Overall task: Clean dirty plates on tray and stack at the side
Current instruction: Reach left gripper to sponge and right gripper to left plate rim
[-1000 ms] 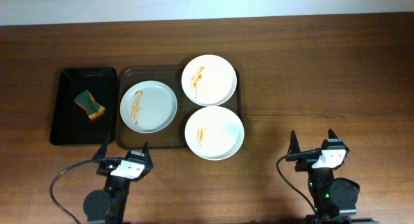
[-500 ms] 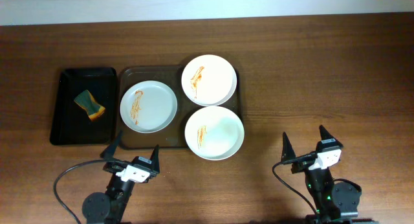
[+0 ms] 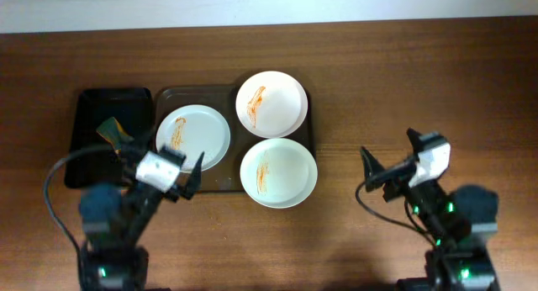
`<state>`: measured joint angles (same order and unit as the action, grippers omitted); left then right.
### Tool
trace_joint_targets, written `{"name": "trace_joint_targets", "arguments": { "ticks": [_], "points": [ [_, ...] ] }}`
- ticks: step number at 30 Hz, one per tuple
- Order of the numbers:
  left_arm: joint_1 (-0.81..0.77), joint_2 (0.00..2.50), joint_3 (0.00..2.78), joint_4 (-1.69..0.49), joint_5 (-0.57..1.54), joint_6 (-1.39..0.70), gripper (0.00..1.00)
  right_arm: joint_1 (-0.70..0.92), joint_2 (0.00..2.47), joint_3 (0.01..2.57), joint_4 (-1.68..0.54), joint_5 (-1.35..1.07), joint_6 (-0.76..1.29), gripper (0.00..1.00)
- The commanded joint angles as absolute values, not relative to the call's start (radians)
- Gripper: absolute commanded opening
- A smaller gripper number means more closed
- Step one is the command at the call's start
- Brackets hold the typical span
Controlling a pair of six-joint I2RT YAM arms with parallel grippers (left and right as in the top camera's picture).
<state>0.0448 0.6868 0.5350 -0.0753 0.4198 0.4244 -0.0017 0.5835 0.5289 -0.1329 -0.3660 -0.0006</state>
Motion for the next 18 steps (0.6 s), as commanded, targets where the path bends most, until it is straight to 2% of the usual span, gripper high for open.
{"name": "trace_joint_targets", "arguments": {
  "ticks": [1,7,9,12,15,18],
  "points": [
    [0.042,0.891,0.752,-0.189,0.471,0.416,0.99,-0.007,0.760,0.719,-0.232,-0.419,0.004,0.99],
    [0.042,1.297,1.229,-0.645,0.476,0.416,0.99,-0.007,1.098,1.140,-0.662,-0.419,0.004,0.99],
    [0.042,1.416,1.371,-0.778,0.562,0.416,0.99,-0.007,1.225,1.288,-0.801,-0.458,0.004,0.98],
    [0.042,1.461,1.393,-0.757,0.659,0.416,0.99,-0.007,1.301,1.313,-0.767,-0.468,0.017,0.98],
    [0.042,1.466,1.393,-0.752,0.660,0.416,0.99,0.002,1.390,1.313,-0.688,-0.564,0.115,0.98],
    [0.042,1.466,1.393,-0.760,0.673,0.416,0.99,0.081,1.489,1.314,-0.614,-0.564,0.241,0.98]
  ]
}}
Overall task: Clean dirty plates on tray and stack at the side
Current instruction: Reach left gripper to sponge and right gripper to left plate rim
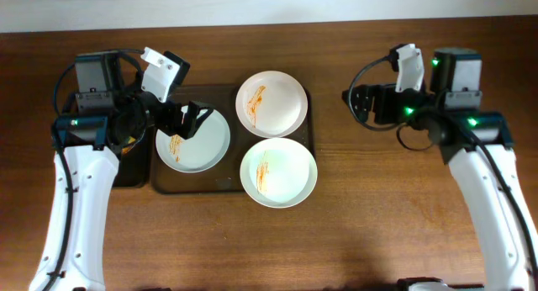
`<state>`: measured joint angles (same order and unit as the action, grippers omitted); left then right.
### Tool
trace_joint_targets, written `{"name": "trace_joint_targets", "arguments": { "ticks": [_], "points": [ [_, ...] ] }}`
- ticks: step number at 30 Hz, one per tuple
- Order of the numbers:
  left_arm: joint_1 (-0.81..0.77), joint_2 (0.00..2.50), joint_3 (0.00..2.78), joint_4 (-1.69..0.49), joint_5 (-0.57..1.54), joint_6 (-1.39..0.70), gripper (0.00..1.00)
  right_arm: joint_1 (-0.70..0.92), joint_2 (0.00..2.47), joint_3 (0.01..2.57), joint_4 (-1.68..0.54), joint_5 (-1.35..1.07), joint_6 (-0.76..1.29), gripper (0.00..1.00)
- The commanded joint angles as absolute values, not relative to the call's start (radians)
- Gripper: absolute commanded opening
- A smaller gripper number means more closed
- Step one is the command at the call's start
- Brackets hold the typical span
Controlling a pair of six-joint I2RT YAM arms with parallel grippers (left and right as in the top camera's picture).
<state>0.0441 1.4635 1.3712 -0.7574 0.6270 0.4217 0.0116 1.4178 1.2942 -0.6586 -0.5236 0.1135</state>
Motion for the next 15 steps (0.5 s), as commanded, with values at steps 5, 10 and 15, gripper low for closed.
{"name": "trace_joint_targets", "arguments": {
  "ticks": [5,10,15],
  "points": [
    [0.042,1.468,1.400,-0.746,0.441,0.253,0.99,0.308,1.697,1.491,-0.647,-0.389,0.332,0.99],
    [0.100,1.472,1.502,-0.795,-0.081,-0.038,0.99,0.469,1.926,1.740,-0.705,-0.340,0.387,0.93],
    [0.195,1.541,1.508,-0.835,-0.104,-0.038,0.99,0.565,2.056,1.758,-0.673,-0.245,0.474,0.81]
  ]
}}
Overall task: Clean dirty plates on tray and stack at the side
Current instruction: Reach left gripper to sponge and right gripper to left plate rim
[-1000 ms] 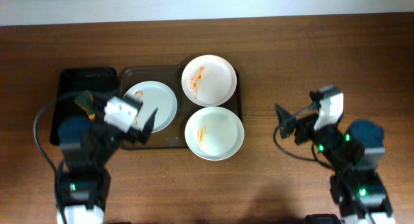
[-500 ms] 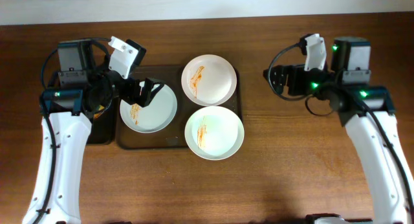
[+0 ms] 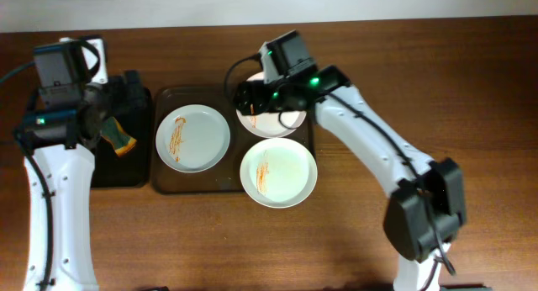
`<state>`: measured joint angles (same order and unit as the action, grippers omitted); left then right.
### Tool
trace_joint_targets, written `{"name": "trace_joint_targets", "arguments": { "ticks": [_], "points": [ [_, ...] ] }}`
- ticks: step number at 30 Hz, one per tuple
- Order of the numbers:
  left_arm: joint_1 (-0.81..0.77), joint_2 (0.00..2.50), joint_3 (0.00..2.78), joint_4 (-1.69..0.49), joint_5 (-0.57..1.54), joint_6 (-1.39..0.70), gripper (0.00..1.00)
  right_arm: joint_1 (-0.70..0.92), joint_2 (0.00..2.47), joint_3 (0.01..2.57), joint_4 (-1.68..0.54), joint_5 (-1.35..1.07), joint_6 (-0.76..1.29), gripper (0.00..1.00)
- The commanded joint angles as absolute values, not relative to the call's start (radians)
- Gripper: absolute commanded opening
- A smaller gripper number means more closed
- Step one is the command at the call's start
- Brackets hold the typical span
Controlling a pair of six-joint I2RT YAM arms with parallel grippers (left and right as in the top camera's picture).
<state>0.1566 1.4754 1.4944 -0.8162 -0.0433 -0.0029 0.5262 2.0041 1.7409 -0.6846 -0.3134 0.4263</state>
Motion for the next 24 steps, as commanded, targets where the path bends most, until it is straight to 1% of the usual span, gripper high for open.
{"name": "trace_joint_targets", "arguments": {
  "ticks": [1,2,4,5,6,8,13,19,23,24],
  "points": [
    [0.217,1.574,1.508,-0.847,-0.100,-0.038,0.99,0.585,2.078,1.758,-0.669,-0.224,0.490,0.79],
    [0.232,1.599,1.508,-0.855,-0.094,-0.038,0.99,0.606,2.100,1.758,-0.662,-0.189,0.505,0.75],
    [0.242,1.640,1.508,-0.860,-0.094,-0.038,0.99,0.630,2.131,1.758,-0.654,-0.143,0.532,0.72],
    [0.241,1.656,1.508,-0.855,-0.094,-0.038,0.99,0.638,2.145,1.758,-0.649,-0.141,0.543,0.68],
    [0.241,1.676,1.508,-0.844,-0.094,-0.038,0.99,0.649,2.162,1.758,-0.637,-0.141,0.564,0.61],
    [0.242,1.704,1.508,-0.834,-0.095,-0.037,0.99,0.664,2.186,1.758,-0.614,-0.138,0.579,0.56],
    [0.242,1.754,1.508,-0.802,-0.095,-0.037,0.99,0.685,2.248,1.758,-0.596,-0.093,0.612,0.49],
    [0.241,1.758,1.508,-0.797,-0.095,-0.037,0.99,0.697,2.304,1.758,-0.533,-0.120,0.622,0.44],
    [0.241,1.763,1.506,-0.797,-0.094,-0.038,0.99,0.710,2.320,1.758,-0.511,-0.119,0.623,0.37],
    [0.241,1.768,1.506,-0.798,-0.094,-0.038,0.99,0.713,2.325,1.758,-0.511,-0.119,0.623,0.37]
  ]
}}
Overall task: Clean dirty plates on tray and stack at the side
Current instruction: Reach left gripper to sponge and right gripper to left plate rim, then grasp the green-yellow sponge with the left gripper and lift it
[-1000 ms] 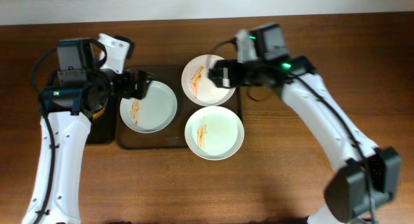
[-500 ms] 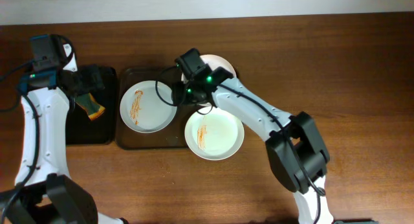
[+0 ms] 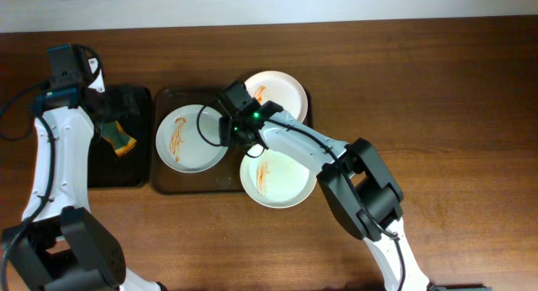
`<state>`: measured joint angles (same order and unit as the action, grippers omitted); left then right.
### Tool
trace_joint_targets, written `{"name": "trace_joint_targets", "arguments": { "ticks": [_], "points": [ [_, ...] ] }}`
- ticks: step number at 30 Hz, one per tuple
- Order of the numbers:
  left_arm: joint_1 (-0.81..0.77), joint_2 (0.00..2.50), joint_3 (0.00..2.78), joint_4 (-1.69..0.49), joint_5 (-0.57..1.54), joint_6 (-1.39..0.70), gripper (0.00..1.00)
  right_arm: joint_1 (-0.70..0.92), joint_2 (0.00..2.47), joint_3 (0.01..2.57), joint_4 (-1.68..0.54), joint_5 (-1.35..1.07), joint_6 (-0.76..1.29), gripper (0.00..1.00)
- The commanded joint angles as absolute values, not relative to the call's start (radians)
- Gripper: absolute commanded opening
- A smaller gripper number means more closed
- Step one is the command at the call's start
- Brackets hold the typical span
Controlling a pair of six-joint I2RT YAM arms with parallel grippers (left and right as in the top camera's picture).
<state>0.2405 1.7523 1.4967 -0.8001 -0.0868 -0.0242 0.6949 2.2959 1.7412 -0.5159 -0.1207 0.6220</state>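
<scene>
Three white plates streaked with orange sauce lie on a brown tray (image 3: 195, 181): a left plate (image 3: 181, 148), a far plate (image 3: 282, 93) and a near plate (image 3: 282, 175). My right gripper (image 3: 213, 129) reaches across to the left plate's right rim, and its fingers look spread over the edge. An orange and green sponge (image 3: 120, 137) lies in the black tray (image 3: 105, 169) at the left. My left gripper (image 3: 129, 101) hovers just beyond the sponge. Its fingers are lost against the dark tray.
The right arm's forearm (image 3: 294, 144) crosses over the gap between the far and near plates. Bare wooden table (image 3: 437, 114) spreads to the right of the brown tray. A pale wall edge runs along the back.
My right gripper has gone from the far plate's left edge to the left plate's right rim. My left gripper has shifted slightly nearer the sponge in the black tray.
Both arms first sat folded low near the table's front. Then the left gripper stood over the left plate and the right one out to the right. Then the left was over the black tray and the right at the far plate; now the right is at the left plate.
</scene>
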Motion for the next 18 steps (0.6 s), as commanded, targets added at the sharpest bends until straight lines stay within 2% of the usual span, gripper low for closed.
{"name": "trace_joint_targets", "arguments": {
  "ticks": [1,8,9,11,18],
  "points": [
    [0.241,1.773,1.506,-0.802,-0.094,-0.038,0.99,0.713,2.330,1.758,-0.512,-0.119,0.623,0.36],
    [0.241,1.851,1.506,-0.839,-0.094,-0.038,0.99,0.715,2.363,1.758,-0.509,-0.119,0.686,0.22],
    [0.241,1.869,1.506,-0.839,-0.094,-0.038,0.99,0.715,2.363,1.758,-0.509,-0.119,0.686,0.12],
    [0.241,1.895,1.506,-0.846,-0.094,-0.038,0.99,0.715,2.363,1.758,-0.512,-0.119,0.686,0.04],
    [0.242,1.953,1.506,-0.854,-0.095,-0.099,0.97,0.693,2.363,1.758,-0.553,-0.139,0.686,0.04]
  ]
}}
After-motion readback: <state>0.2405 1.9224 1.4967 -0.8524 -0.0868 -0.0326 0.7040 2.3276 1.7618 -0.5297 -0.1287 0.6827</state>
